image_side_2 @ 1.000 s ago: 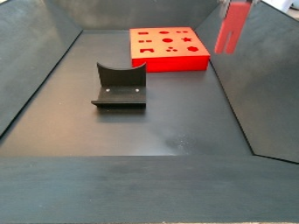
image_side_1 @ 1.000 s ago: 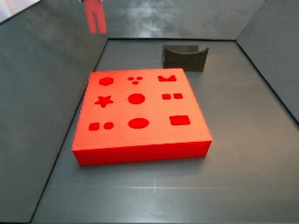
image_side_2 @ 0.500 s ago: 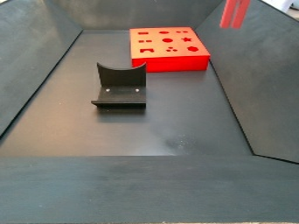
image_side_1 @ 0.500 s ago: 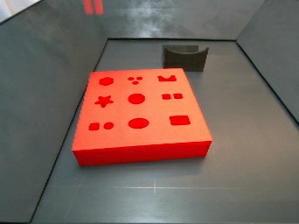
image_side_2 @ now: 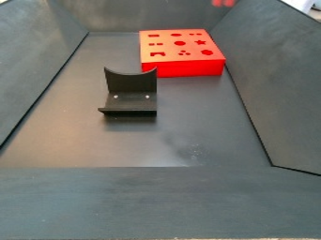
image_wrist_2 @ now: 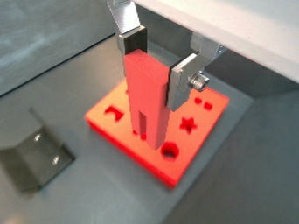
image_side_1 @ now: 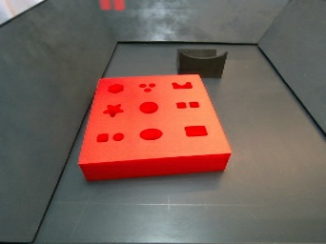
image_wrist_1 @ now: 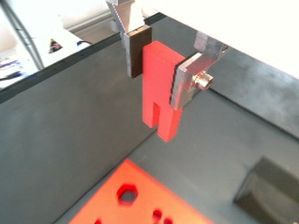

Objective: Pick up the double-square object. Move up. Move to above the board. Insert the double-square object.
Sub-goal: Move to above the board, then insert the double-square object.

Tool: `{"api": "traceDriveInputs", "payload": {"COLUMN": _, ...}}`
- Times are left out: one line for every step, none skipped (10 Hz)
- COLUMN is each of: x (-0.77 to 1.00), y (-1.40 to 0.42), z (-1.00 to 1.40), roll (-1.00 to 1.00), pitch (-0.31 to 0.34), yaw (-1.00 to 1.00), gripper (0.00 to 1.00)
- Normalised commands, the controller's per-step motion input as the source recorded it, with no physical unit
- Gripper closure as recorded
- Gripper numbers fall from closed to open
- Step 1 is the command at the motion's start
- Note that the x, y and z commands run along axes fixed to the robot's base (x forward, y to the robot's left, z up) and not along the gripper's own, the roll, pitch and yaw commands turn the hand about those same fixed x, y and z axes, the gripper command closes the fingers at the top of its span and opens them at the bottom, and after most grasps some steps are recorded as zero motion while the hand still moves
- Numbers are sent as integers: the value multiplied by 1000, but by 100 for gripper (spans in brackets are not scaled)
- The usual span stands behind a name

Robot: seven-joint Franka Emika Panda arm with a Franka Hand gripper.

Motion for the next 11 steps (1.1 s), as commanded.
{"api": "traceDriveInputs", "payload": {"x": 689, "y": -1000, "z": 271, "roll": -3, "pitch": 179, "yaw": -11, "gripper": 100}}
{"api": "traceDriveInputs", "payload": {"x": 704, "y": -1000, "z": 271, "roll": 2, "pitch": 126, "yaw": 2, "gripper": 100}}
{"api": "traceDriveInputs", "payload": {"x": 723, "y": -1000, "z": 270, "roll": 6, "pitch": 128, "yaw": 4, "gripper": 100}}
{"api": "traceDriveInputs", "payload": {"x": 679, "y": -897, "z": 243, "roll": 13, "pitch": 137, "yaw": 9, "gripper": 100}}
{"api": "traceDriveInputs", "payload": {"x": 558, "y": -706, "z": 196, "roll": 22, "pitch": 133, "yaw": 3, "gripper": 100}}
{"api": "traceDriveInputs", "payload": {"x": 266, "y": -304, "z": 90, "roll": 58, "pitch": 117, "yaw": 10, "gripper": 100}}
{"api": "traceDriveInputs", "payload": {"x": 174, "y": -177, "z": 56, "roll": 65, "pitch": 101, "yaw": 11, "gripper": 100}}
{"api": "traceDriveInputs", "payload": {"x": 0, "y": 0, "z": -17, "roll": 0, "pitch": 0, "yaw": 0, "gripper": 100}}
{"api": "traceDriveInputs", "payload": {"x": 0, "y": 0, "z": -29, "roll": 0, "pitch": -9, "yaw": 0, "gripper": 100}}
{"api": "traceDriveInputs", "payload": {"x": 0, "y": -69, "z": -49, "roll": 21, "pitch": -10, "yaw": 0, "gripper": 100}}
{"api": "traceDriveInputs", "payload": {"x": 254, "y": 0, "z": -280, "roll": 131, "pitch": 27, "yaw": 226, "gripper": 100}}
